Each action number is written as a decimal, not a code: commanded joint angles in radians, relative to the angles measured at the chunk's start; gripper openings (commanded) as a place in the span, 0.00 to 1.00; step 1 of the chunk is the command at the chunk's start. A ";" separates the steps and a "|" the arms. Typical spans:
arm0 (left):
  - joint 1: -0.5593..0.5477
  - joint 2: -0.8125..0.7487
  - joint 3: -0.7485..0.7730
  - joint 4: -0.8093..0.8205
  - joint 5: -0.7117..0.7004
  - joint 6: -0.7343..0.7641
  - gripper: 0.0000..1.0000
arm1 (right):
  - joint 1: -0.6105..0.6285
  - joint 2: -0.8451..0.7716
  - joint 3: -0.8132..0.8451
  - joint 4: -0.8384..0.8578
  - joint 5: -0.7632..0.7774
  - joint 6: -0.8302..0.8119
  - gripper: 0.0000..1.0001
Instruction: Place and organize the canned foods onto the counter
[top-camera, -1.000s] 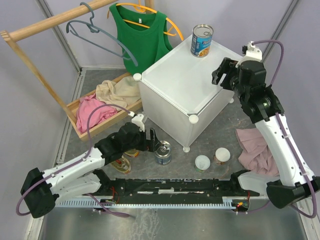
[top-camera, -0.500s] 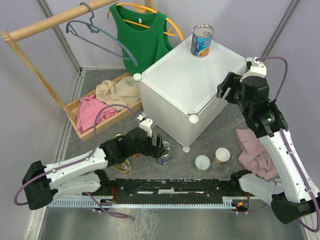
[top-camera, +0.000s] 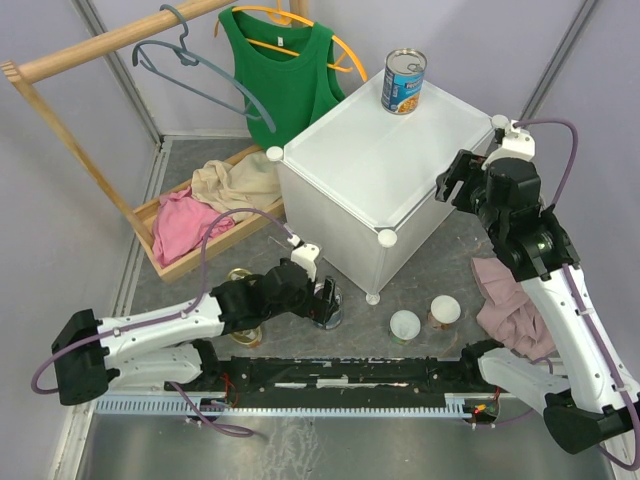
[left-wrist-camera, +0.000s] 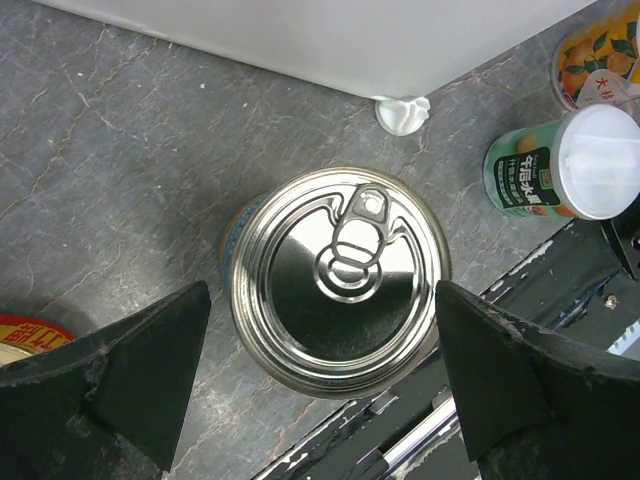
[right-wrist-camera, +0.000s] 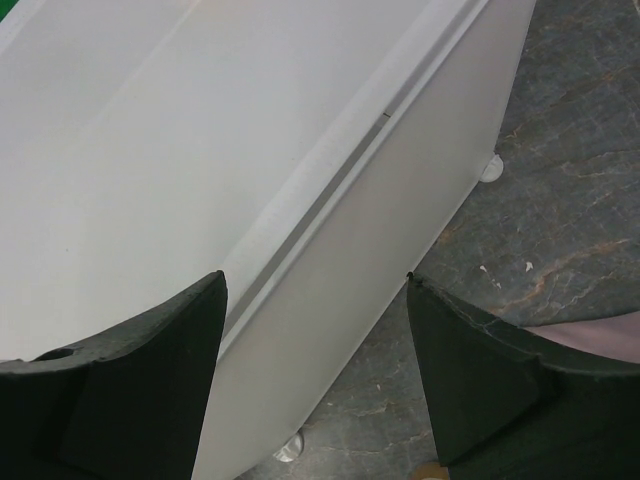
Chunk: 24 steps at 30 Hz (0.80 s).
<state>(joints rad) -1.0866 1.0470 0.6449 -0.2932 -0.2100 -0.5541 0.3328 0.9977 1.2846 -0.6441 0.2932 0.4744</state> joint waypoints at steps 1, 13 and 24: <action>-0.020 0.020 0.065 0.019 -0.041 0.045 0.99 | 0.004 -0.016 -0.006 0.020 0.009 0.003 0.81; -0.042 0.039 0.084 0.018 -0.022 0.062 0.99 | 0.003 -0.019 -0.025 0.021 0.007 0.004 0.81; -0.060 0.065 0.091 0.020 -0.014 0.066 0.99 | 0.004 -0.036 -0.051 0.021 0.007 0.006 0.81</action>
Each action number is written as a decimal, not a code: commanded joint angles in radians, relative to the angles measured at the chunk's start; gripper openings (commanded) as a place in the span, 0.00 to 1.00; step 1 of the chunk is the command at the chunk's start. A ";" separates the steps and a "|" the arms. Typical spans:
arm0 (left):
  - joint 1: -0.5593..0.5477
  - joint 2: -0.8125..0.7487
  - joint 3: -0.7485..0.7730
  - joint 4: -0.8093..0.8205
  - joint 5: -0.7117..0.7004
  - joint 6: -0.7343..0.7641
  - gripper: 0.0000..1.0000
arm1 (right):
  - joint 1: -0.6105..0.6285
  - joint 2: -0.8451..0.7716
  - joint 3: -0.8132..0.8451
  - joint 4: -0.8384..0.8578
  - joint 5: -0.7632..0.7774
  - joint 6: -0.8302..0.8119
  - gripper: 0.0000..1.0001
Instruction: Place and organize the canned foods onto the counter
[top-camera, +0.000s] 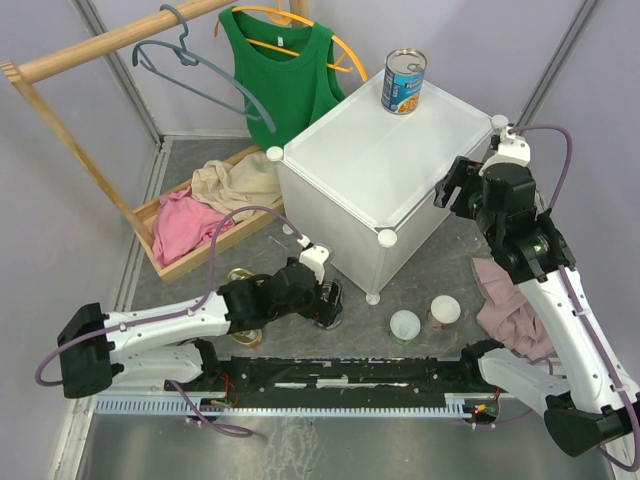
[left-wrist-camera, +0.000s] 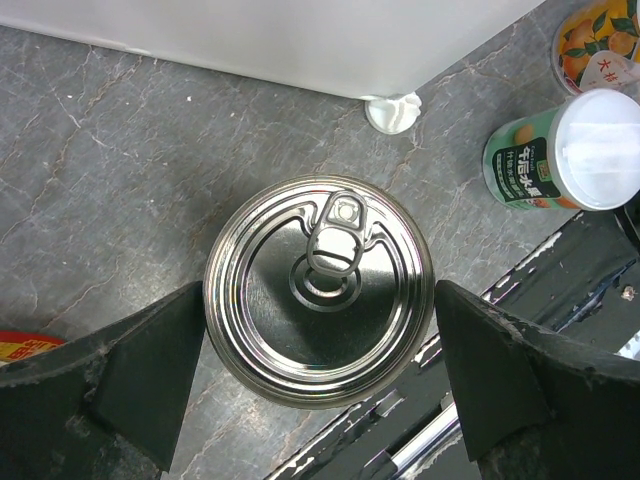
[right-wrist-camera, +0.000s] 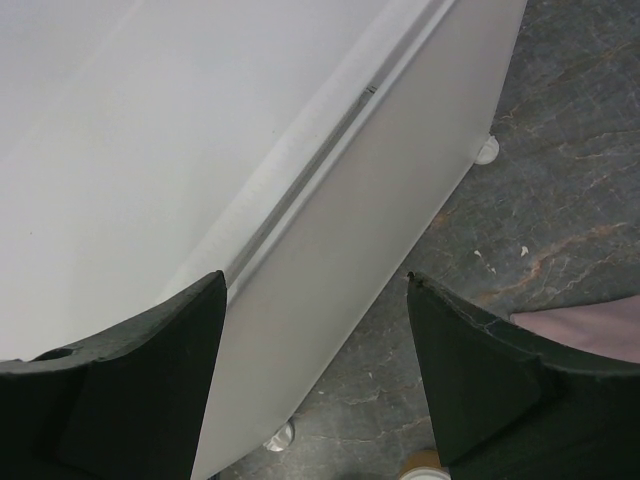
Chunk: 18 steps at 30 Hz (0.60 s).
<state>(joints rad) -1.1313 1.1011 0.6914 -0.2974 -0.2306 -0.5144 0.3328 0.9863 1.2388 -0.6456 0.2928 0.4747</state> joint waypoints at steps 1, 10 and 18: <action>-0.017 0.015 0.045 0.024 0.003 0.027 0.99 | 0.005 -0.026 -0.007 0.021 0.008 0.006 0.81; -0.034 0.054 0.054 0.027 -0.021 0.025 0.99 | 0.004 -0.045 -0.011 0.007 0.024 0.002 0.81; -0.053 0.104 0.053 0.027 -0.060 0.020 0.99 | 0.005 -0.061 -0.014 0.000 0.031 -0.003 0.81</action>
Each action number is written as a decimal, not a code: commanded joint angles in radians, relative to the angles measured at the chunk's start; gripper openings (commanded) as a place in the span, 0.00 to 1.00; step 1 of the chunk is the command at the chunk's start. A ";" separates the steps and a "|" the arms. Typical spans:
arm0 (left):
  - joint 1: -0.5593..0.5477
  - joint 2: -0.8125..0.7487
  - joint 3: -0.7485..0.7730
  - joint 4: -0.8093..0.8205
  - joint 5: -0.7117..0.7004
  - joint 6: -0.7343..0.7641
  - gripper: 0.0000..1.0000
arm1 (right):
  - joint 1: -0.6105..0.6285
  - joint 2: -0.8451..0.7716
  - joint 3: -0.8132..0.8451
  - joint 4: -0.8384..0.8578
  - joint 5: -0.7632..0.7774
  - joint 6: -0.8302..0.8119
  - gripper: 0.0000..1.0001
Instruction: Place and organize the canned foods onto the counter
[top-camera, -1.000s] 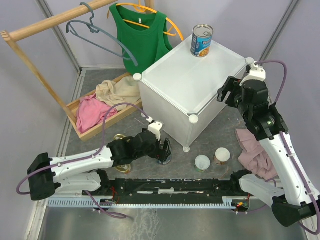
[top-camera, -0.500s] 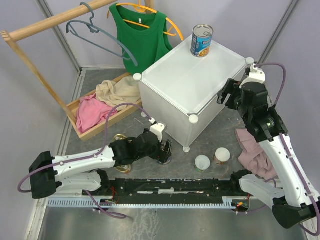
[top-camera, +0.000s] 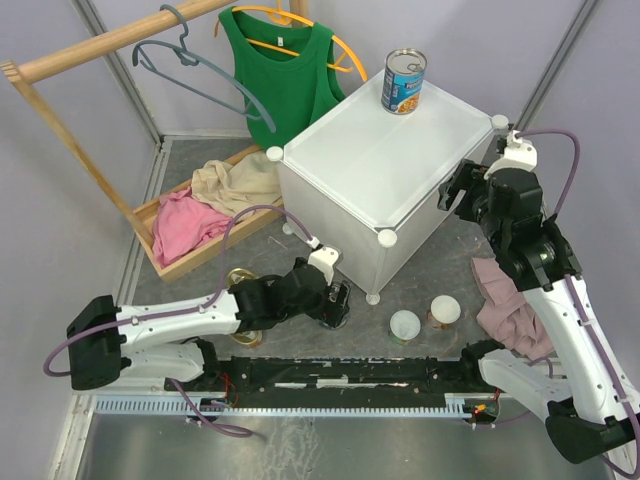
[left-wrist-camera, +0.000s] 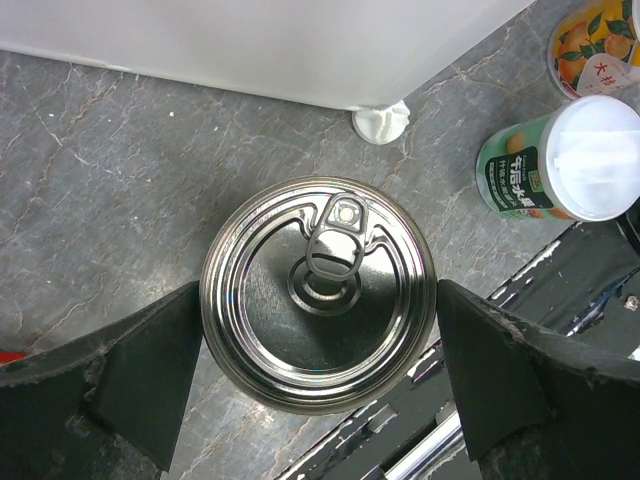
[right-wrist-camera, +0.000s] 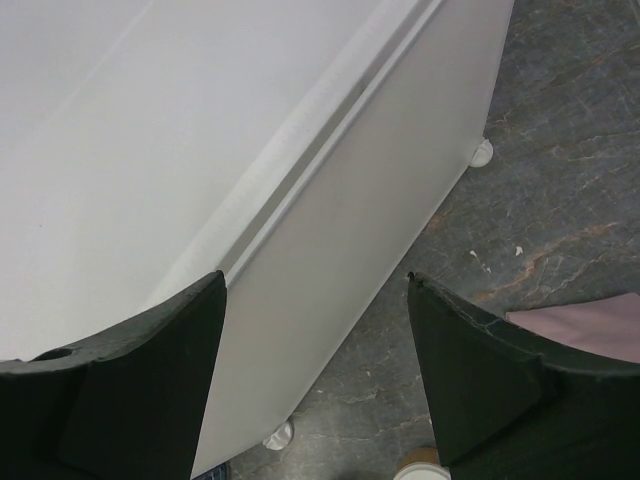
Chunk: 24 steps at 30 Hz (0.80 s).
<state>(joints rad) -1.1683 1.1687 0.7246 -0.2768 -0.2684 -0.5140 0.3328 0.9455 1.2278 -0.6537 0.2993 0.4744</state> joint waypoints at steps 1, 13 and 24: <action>-0.019 0.044 0.021 0.007 -0.030 0.020 0.99 | 0.004 -0.019 -0.004 0.008 0.026 -0.003 0.81; -0.029 0.098 0.012 0.026 -0.075 0.010 0.99 | 0.005 -0.032 -0.015 0.004 0.028 -0.003 0.81; -0.029 0.152 -0.016 0.080 -0.063 0.000 0.99 | 0.004 -0.034 -0.012 0.000 0.029 -0.009 0.81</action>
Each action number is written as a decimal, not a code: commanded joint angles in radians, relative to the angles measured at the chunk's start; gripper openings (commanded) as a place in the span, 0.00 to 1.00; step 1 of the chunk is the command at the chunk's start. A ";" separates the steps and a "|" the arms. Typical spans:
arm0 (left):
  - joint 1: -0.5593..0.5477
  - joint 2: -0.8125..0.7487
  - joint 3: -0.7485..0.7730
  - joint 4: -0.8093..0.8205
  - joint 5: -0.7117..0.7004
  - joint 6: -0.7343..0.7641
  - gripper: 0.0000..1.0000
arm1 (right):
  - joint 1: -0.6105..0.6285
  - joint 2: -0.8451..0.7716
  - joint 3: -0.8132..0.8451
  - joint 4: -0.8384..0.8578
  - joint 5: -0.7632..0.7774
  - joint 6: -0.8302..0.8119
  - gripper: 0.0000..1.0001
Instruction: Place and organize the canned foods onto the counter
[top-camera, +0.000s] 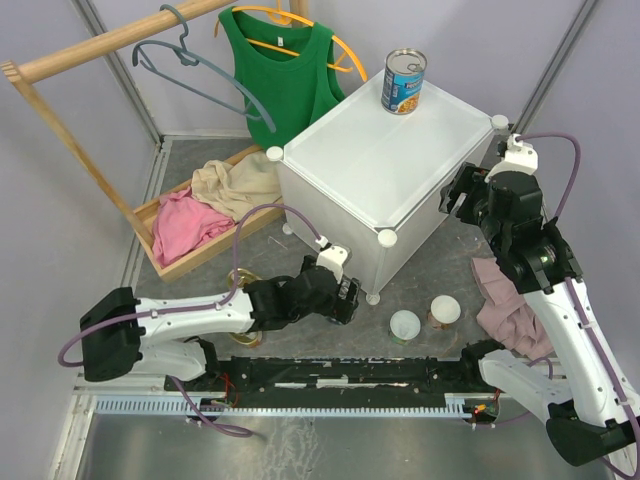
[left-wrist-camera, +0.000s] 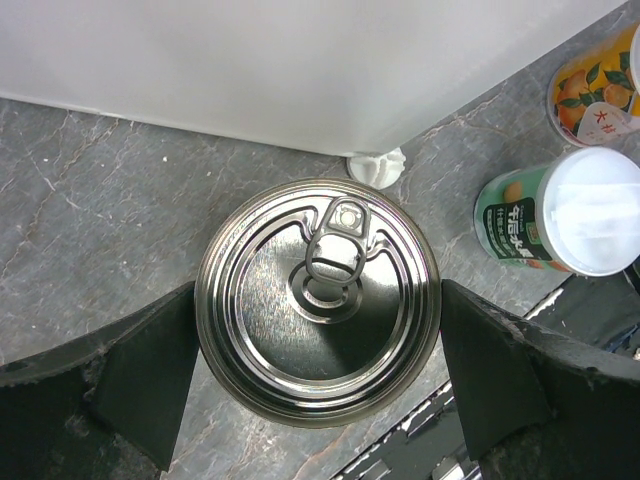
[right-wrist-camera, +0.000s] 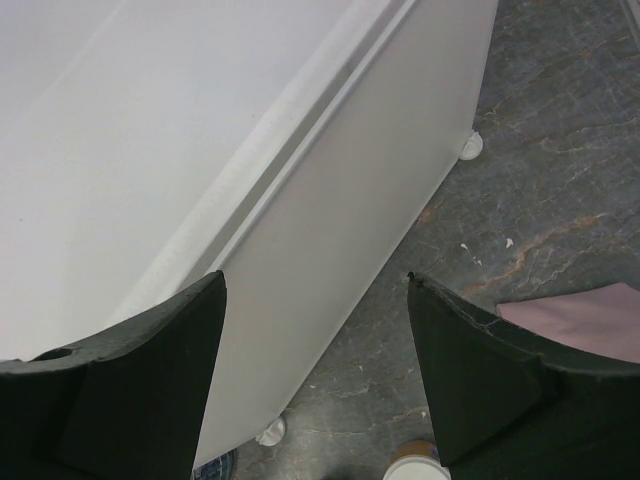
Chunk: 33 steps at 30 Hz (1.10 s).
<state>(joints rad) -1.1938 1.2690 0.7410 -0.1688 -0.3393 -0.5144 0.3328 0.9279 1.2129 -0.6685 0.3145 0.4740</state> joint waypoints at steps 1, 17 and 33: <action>-0.004 0.057 -0.035 -0.025 0.009 -0.001 0.99 | 0.004 -0.017 0.003 0.013 0.014 -0.009 0.81; -0.005 0.096 -0.054 0.012 0.005 -0.014 0.95 | 0.005 -0.017 0.017 0.011 0.014 -0.010 0.81; -0.004 0.155 -0.075 0.068 -0.002 -0.040 0.99 | 0.005 -0.026 0.013 -0.001 0.008 -0.005 0.81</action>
<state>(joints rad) -1.1934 1.3624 0.7223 0.0376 -0.3595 -0.5156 0.3328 0.9180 1.2129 -0.6746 0.3153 0.4709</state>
